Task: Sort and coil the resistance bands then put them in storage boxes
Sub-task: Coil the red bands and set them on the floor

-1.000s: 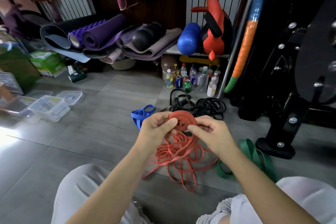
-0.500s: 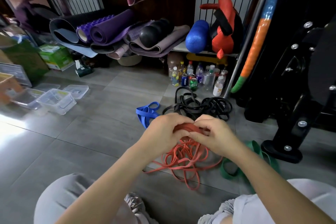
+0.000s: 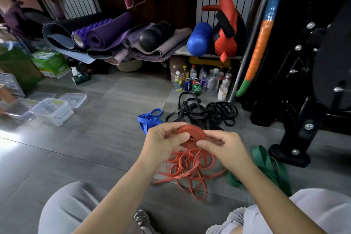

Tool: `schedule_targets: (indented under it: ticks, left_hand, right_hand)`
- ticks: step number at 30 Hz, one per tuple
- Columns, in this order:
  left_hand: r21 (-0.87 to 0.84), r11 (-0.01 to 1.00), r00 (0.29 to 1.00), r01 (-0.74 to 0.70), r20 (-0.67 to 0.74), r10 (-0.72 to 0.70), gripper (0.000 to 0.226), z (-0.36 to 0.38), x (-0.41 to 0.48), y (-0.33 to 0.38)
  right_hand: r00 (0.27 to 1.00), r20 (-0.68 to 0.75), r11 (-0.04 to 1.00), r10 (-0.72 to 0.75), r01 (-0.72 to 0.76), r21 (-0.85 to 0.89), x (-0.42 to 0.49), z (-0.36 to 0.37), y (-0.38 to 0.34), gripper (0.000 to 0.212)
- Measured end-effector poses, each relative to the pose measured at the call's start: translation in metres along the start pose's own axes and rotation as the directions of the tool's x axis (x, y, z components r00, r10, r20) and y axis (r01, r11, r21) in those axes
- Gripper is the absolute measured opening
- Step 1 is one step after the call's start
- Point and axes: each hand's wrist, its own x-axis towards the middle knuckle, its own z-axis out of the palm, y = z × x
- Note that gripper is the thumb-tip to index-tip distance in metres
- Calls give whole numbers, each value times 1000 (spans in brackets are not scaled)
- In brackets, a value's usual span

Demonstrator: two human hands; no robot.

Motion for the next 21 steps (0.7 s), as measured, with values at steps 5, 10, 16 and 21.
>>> schedule_targets:
  ticks: [5,10,16,21]
  left_hand:
    - [-245,961,989,127,-45,-143,19,10,-10,-17]
    - [577,803,989,-151,94,118,45,0,-12,-21]
    - [810,424,914,-405,367,171,45,0,-6,-9]
    - [664,675,945,-322,185,268,38,1,-13,-12]
  right_hand:
    - [984,-116,959,135,-101,264,-15,12,18,22]
    - [995,-11,994,96,-97,-51,-15,5,23,26]
    - [996,17,969,92,-85,-232,-10,0,17,25]
    - [992,1,986,124,-123,-114,-21,-4,25,16]
